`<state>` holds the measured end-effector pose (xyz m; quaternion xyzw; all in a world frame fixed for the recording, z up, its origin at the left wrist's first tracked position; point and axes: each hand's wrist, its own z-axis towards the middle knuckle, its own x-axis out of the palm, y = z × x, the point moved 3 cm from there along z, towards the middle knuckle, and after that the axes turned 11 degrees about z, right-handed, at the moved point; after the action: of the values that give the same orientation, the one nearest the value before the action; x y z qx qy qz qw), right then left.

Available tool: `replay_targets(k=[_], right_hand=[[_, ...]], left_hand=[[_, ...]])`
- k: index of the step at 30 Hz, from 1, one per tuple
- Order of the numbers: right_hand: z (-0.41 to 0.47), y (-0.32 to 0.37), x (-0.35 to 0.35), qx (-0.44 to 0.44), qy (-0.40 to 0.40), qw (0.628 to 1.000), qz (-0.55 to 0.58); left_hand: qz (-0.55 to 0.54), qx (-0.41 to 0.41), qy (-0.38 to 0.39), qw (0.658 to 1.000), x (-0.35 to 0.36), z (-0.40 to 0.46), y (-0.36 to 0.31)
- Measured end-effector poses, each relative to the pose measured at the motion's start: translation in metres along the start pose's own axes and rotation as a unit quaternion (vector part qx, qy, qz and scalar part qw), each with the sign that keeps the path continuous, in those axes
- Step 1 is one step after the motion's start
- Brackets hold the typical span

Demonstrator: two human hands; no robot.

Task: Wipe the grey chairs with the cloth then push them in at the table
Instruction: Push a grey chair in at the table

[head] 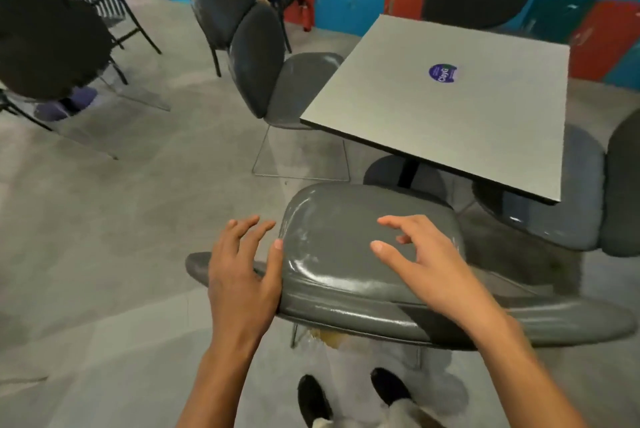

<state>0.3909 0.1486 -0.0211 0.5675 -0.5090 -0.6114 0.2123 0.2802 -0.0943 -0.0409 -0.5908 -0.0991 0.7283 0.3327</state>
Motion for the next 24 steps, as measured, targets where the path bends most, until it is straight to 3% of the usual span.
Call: replay_targets(k=[5,11,16,24], right_hand=[[-0.038,-0.005,0.01,0.041,-0.05,0.997,-0.044],[-0.084,-0.009,0.017,0.071,-0.049,0.987,-0.133],[-0.098,-0.015,0.017,0.052,-0.071,0.965,-0.248],[-0.106,-0.027,0.014,0.037,-0.109,0.936,-0.333]], left_hand=[[0.019,0.07,0.026,0.997,0.001,0.001,0.002],[0.03,0.107,0.057,0.992,0.002,-0.001,-0.002],[0.056,0.121,0.089,0.987,0.006,-0.006,-0.009],[0.085,0.126,0.122,0.981,0.002,-0.016,-0.014]])
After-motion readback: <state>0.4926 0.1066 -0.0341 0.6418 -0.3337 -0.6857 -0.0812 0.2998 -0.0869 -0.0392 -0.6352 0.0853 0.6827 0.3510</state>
